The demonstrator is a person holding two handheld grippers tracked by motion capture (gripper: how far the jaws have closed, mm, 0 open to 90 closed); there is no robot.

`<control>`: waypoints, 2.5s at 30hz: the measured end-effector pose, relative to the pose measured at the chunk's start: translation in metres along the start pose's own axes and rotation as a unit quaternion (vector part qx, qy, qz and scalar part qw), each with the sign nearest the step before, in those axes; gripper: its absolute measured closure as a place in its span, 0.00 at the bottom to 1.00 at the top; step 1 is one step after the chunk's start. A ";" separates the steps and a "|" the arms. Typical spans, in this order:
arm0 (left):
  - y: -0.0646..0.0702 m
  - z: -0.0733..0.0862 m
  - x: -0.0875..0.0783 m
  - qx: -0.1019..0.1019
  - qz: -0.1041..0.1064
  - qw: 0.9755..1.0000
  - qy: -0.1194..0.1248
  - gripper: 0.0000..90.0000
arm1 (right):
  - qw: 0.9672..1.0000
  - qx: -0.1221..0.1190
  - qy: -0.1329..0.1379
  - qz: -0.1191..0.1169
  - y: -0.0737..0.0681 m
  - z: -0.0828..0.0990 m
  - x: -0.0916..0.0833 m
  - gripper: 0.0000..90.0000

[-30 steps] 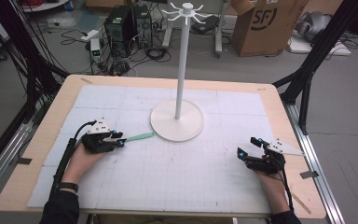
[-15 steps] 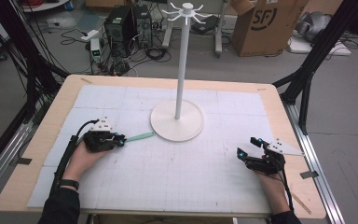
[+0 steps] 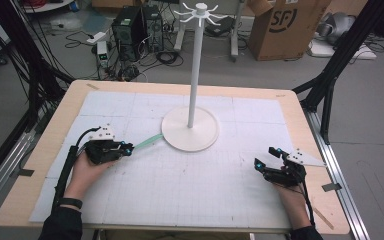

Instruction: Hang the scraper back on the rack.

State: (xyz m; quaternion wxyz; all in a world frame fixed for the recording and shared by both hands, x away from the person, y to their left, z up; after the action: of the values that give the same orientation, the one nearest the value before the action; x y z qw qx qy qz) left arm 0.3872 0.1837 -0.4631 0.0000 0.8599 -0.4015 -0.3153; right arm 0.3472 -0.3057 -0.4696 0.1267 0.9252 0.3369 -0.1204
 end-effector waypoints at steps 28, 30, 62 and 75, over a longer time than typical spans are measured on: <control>0.053 -0.156 -0.110 -0.020 0.057 0.989 0.135 0.90 | 1.000 -0.001 0.000 0.000 0.000 0.000 0.000 0.23; 0.055 -0.167 -0.116 -0.018 0.060 0.988 0.138 0.90 | 1.000 0.000 0.000 0.000 0.000 0.000 0.000 0.23; 0.096 -0.280 -0.133 0.042 0.065 0.986 0.145 0.90 | 1.000 -0.001 0.002 0.000 0.000 0.000 0.000 0.23; 0.100 -0.283 -0.128 0.049 0.062 0.987 0.142 0.90 | 1.000 0.001 0.001 -0.001 0.000 0.000 0.000 0.23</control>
State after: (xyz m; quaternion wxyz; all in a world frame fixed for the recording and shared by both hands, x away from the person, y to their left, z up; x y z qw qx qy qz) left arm 0.4108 0.1326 -0.1416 0.0348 0.8682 -0.4652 -0.1690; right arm 0.3472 -0.3055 -0.4695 0.1254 0.9252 0.3376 -0.1197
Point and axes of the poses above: each handheld gripper's, and its own axes: x roughly forward along the jaws, z roughly out of its underside, y roughly to its right, the point moved 7 cm from there along x, roughly forward along the jaws, and after that the axes turned 15 degrees about -x, right-handed, at the moved point
